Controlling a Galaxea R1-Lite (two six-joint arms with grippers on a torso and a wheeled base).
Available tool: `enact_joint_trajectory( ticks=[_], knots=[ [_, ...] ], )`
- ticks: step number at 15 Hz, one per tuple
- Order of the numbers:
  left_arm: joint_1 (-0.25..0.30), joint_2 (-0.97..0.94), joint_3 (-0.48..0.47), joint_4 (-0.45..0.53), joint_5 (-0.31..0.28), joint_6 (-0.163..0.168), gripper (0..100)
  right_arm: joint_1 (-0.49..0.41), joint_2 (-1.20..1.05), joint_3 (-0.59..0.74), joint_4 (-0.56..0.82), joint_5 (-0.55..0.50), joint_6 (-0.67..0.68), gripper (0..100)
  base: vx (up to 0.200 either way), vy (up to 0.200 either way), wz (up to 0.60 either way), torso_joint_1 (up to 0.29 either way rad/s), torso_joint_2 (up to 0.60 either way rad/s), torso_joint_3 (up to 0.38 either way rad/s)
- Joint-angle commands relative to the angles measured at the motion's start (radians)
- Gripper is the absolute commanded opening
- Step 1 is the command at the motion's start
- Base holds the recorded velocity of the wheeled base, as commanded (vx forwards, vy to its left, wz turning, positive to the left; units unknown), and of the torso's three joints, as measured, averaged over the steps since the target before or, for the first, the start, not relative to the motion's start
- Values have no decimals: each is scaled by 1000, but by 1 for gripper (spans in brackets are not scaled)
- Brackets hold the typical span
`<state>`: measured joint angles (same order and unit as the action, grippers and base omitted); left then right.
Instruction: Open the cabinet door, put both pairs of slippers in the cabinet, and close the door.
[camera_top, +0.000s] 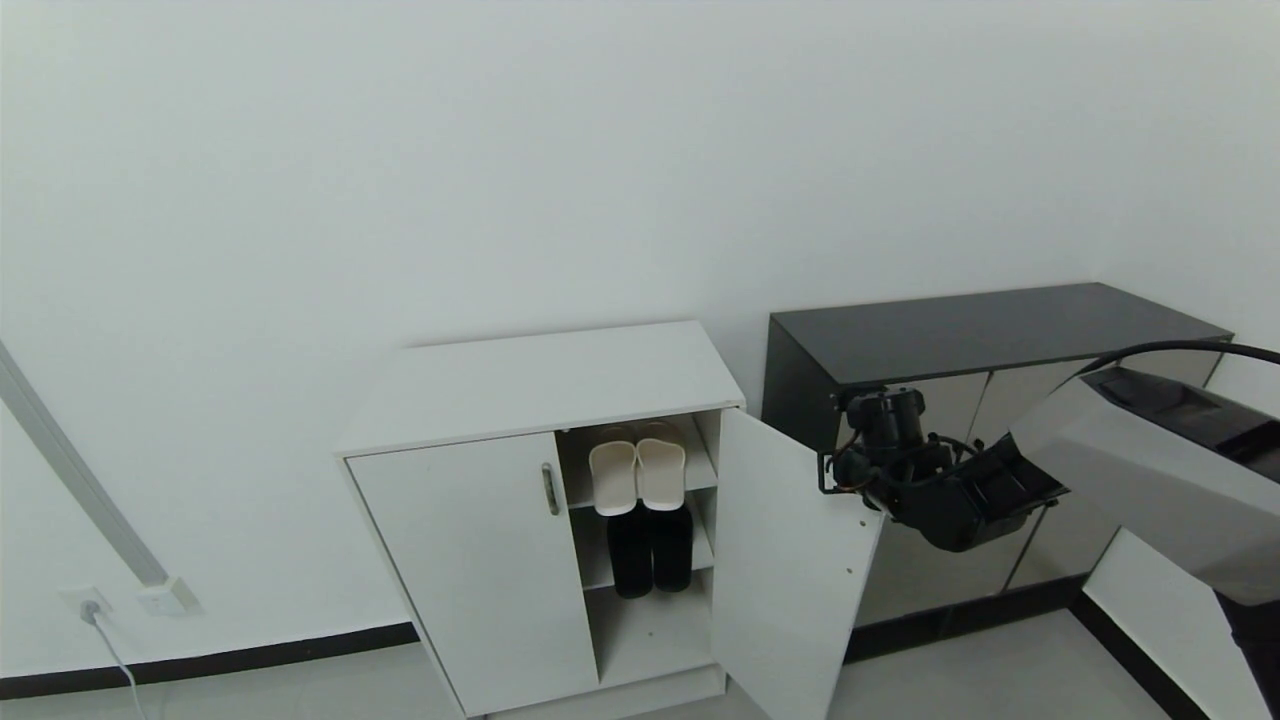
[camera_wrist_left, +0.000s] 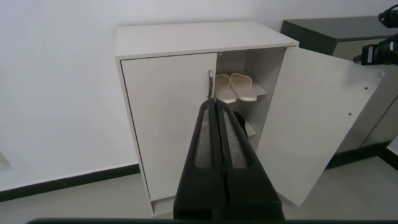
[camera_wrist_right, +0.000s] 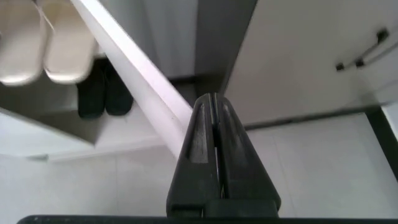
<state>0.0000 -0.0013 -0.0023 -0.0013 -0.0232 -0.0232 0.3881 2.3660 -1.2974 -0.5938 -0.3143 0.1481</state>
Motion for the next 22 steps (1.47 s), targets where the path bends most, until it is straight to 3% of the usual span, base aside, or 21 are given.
enact_joint_trajectory(
  ticks=[1, 5, 14, 17, 22],
  knots=[
    [0, 1, -1, 0, 0, 0, 0, 6, -2, 0, 2, 0, 1, 0, 0, 0, 0, 0, 0, 0],
    [0, 1, 1, 0, 0, 0, 0, 44, -21, 27, 2, -2, 2, 0, 0, 0, 0, 0, 0, 0],
    [0, 1, 1, 0, 0, -1, 0, 270, -109, 152, -7, 1, 93, 0, 0, 0, 0, 0, 0, 0],
    [0, 1, 1, 0, 0, -1, 0, 284, -129, 216, -116, 70, 68, 0, 0, 0, 0, 0, 0, 0],
    [0, 1, -1, 0, 0, -1, 0, 290, -182, 317, -126, 84, 21, 0, 0, 0, 0, 0, 0, 0]
  ],
)
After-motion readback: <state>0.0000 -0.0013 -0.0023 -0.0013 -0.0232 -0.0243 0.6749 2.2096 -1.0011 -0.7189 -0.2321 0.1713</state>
